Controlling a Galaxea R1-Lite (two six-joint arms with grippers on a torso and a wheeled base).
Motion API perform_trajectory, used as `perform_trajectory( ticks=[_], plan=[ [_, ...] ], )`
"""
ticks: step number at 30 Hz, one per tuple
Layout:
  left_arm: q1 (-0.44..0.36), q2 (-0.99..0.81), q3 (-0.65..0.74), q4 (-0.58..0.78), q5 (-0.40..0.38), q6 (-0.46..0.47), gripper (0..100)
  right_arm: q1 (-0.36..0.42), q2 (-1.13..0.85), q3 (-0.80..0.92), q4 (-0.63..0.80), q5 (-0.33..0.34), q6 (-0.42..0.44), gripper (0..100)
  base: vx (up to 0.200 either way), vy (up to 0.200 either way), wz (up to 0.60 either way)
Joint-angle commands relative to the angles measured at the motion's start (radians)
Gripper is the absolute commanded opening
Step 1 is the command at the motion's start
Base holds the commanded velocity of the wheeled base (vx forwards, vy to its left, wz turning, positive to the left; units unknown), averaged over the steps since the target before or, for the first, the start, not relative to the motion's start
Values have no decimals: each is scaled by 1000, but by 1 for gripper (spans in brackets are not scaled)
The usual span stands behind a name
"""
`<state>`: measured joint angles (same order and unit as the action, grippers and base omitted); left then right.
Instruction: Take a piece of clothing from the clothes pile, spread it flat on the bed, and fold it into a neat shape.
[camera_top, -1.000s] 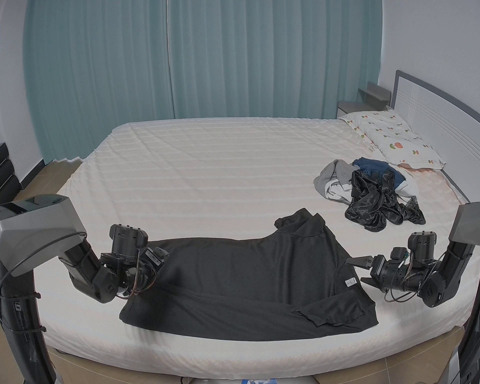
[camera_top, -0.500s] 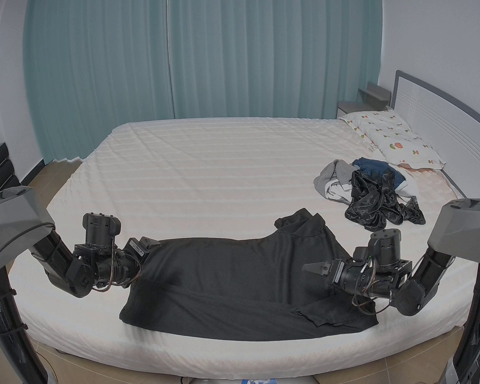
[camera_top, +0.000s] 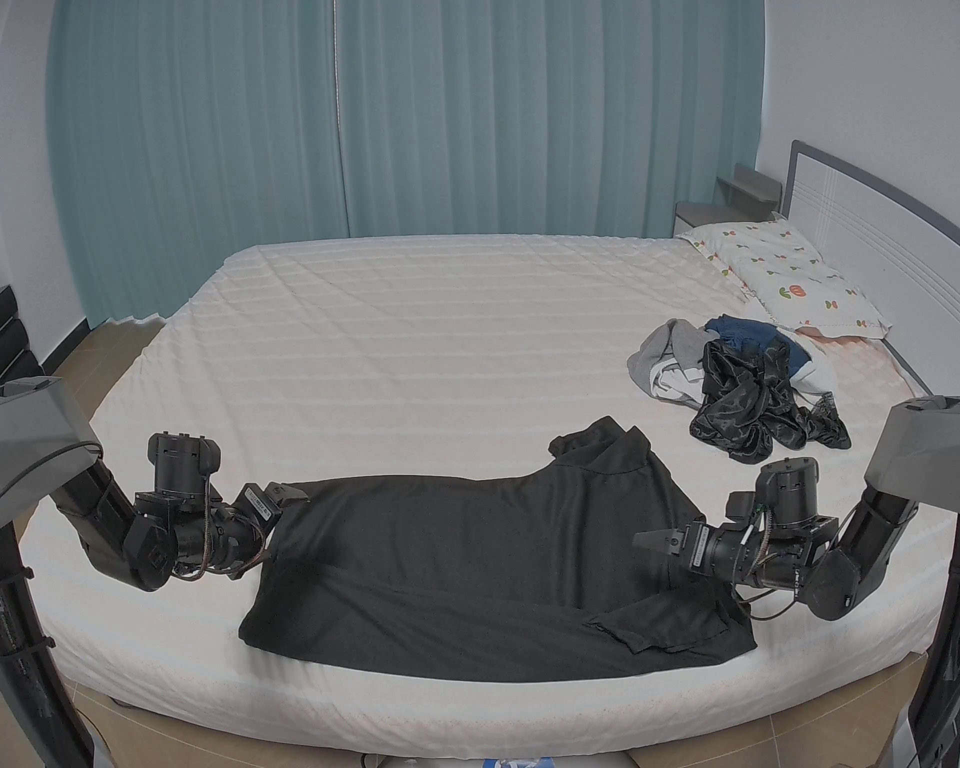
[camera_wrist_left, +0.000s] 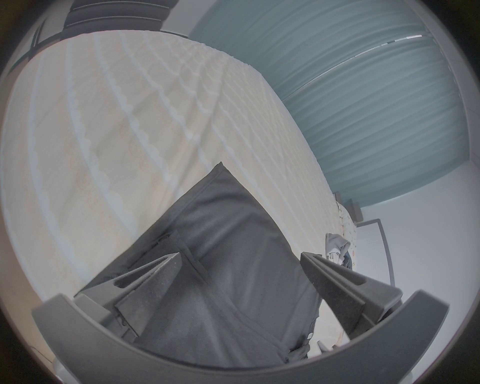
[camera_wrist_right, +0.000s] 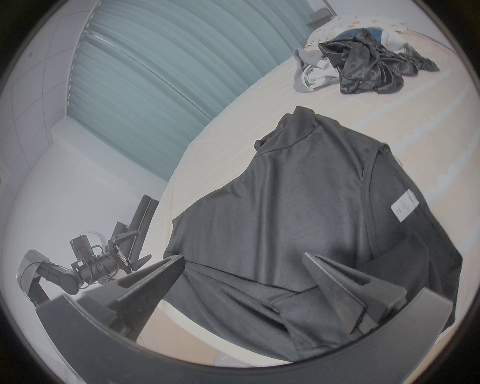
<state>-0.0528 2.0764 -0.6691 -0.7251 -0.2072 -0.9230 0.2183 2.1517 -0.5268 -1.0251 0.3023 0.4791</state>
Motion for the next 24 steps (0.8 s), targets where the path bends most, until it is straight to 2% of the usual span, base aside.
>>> perform_trajectory(
  ticks=[1, 2, 4, 9, 15, 18, 24],
  plan=[
    [45, 25, 0, 0, -61, 29, 100, -125, 14, 57, -4, 93, -106, 100, 0, 0, 0],
    [60, 28, 0, 0, -98, 50, 100, -157, 31, 67, -4, 147, -155, 100, 0, 0, 0],
    [76, 31, 0, 1, -126, 78, 100, -177, 57, 60, -4, 172, -197, 100, 0, 0, 0],
    [87, 56, 3, 1, -136, 121, 100, -180, 116, 39, -6, 181, -235, 100, 0, 0, 0],
    [99, 87, 0, -2, -136, 130, 100, -180, 181, 21, -9, 185, -306, 100, 0, 0, 0],
    [99, 88, 0, -2, -136, 130, 100, -183, 189, 25, -12, 213, -338, 100, 0, 0, 0],
    [99, 90, 0, -2, -136, 130, 100, -185, 181, 37, -18, 225, -346, 100, 0, 0, 0]
  ],
)
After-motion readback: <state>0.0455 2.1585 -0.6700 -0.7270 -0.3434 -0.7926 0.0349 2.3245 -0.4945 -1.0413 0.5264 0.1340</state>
